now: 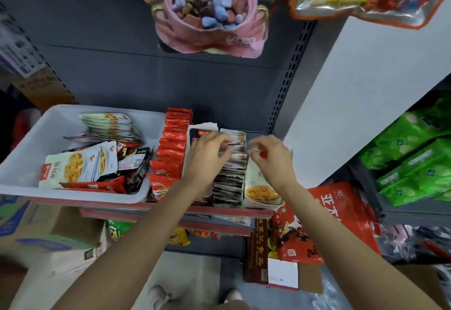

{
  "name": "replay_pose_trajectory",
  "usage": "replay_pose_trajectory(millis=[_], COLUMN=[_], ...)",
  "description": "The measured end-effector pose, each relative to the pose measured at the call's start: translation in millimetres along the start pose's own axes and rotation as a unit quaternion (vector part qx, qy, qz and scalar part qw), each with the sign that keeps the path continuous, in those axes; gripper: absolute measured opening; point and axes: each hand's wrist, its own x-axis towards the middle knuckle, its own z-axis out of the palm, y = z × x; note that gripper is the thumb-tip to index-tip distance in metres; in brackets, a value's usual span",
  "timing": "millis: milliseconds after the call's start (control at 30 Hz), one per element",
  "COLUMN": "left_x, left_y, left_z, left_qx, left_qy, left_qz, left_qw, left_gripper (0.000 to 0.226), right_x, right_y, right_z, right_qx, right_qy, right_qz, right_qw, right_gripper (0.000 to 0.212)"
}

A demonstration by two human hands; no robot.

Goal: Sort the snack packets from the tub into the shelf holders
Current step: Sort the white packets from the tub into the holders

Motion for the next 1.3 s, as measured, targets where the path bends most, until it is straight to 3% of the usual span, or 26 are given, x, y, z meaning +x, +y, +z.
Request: replay_pose_trajectory(millis=[133, 300, 533, 633, 800, 1067, 1133, 1200, 1300], left_x=[-15, -47, -82, -84, -76, -78, -80, -83, -88], left_y=[-53, -147, -292, -328, -350, -346, -345, -344, -344], left_z=[-48, -119, -175, -184, -185, -181, -182, -182, -182], left_qx=[-0.033, -0.011, 0.073, 0.062, 0.054, 0.147, 0.145, 0.151, 0.106], left_qy=[0.062, 0.097, -0.036, -0.118, -0.166, -0.141, -0.093, -0.044, -0.006], left_qz=[-0.08, -0.225, -0.442, -0.451, -0.464, -0.448, -0.445, -0.404, -0.336], left_qw=[0.994, 0.969, 0.893, 0.883, 0.869, 0.87, 0.879, 0.901, 0.936], left_gripper=[0.015, 0.02, 0.055, 0.071, 0.081, 0.084, 0.077, 0.056, 0.027], right_x=[17, 31, 45, 49, 57, 50, 50, 54, 62], right_y=[-63, -146, -237, -253, -259, -256, -256, -254, -251], right_z=[46, 139, 264, 302, 329, 331, 329, 327, 325], right_qx=[0.053, 0.027, -0.1, -0.163, -0.258, -0.276, -0.27, -0.257, -0.21], right_qy=[-0.049, -0.151, -0.357, -0.391, -0.404, -0.29, -0.28, -0.274, -0.28], right_qz=[-0.037, -0.081, -0.142, -0.164, -0.162, -0.135, -0.119, -0.099, -0.064], right_qw=[0.997, 0.985, 0.918, 0.891, 0.863, 0.906, 0.914, 0.922, 0.934], right_gripper=[0.02, 0.039, 0.058, 0.058, 0.055, 0.047, 0.045, 0.046, 0.062])
